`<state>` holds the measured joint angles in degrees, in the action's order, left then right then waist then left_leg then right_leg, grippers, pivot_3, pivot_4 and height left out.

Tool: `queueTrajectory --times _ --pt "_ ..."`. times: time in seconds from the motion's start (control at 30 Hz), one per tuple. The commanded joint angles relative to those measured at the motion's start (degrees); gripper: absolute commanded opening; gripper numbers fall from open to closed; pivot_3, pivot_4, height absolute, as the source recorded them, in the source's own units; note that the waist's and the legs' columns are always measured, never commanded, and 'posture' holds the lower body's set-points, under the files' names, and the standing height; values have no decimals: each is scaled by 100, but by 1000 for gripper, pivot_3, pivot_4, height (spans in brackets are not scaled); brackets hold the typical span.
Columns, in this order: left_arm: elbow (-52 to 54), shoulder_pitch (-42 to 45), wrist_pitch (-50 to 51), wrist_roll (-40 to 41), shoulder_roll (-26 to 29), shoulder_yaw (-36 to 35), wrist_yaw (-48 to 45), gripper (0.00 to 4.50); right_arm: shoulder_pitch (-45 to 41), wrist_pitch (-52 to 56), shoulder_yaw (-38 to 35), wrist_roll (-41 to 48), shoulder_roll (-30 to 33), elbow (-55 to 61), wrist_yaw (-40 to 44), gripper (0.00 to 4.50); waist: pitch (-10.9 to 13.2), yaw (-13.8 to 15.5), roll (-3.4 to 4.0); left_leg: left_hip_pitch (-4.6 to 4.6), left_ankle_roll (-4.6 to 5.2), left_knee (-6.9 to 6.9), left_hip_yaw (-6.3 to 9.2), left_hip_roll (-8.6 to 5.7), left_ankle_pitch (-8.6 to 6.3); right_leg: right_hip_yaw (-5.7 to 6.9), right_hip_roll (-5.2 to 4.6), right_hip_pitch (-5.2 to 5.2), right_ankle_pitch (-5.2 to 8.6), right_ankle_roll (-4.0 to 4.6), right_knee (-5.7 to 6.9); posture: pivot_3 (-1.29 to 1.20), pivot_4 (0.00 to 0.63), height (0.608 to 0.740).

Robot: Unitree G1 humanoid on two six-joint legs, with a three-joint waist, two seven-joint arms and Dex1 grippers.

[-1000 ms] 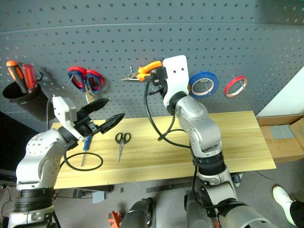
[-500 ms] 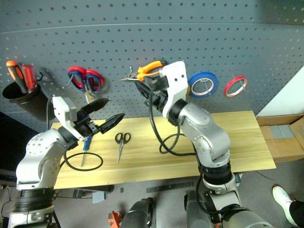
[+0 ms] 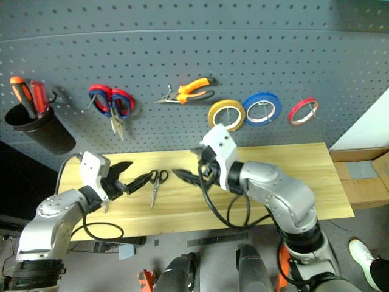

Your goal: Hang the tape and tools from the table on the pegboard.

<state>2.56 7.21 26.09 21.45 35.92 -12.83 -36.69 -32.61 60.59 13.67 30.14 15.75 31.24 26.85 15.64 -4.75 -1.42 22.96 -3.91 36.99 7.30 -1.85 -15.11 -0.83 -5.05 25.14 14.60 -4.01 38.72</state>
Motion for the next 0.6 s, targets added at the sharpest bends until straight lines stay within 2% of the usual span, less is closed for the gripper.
queueTrajectory --times 0.03,0.17,0.3,0.6 --pt "-168 77 540 -402 65 -57 714 4442 -8 -199 461 -205 292 262 138 3640 0 0 0 -2 0 2 -1 0 0 0 1 0 0 0 7 -46 273 740" --pt "-316 187 1224 -845 53 178 1296 4442 -1 -402 730 -411 449 198 150 3640 0 -2 -1 -5 -1 5 -3 1 1 -1 2 -3 1 -1 13 -45 276 740" --pt "-700 491 1965 -1389 31 795 1665 4442 24 -512 895 -508 386 177 138 3640 0 -1 -2 -4 -1 5 -1 1 1 2 2 -3 0 -1 12 -46 276 740" --pt "-1365 1224 2105 -1528 -576 1112 1837 4442 -19 -861 1232 -960 519 33 204 3640 2 12 -9 -2 -3 6 -1 0 1 3 1 -2 0 0 10 -58 277 740"
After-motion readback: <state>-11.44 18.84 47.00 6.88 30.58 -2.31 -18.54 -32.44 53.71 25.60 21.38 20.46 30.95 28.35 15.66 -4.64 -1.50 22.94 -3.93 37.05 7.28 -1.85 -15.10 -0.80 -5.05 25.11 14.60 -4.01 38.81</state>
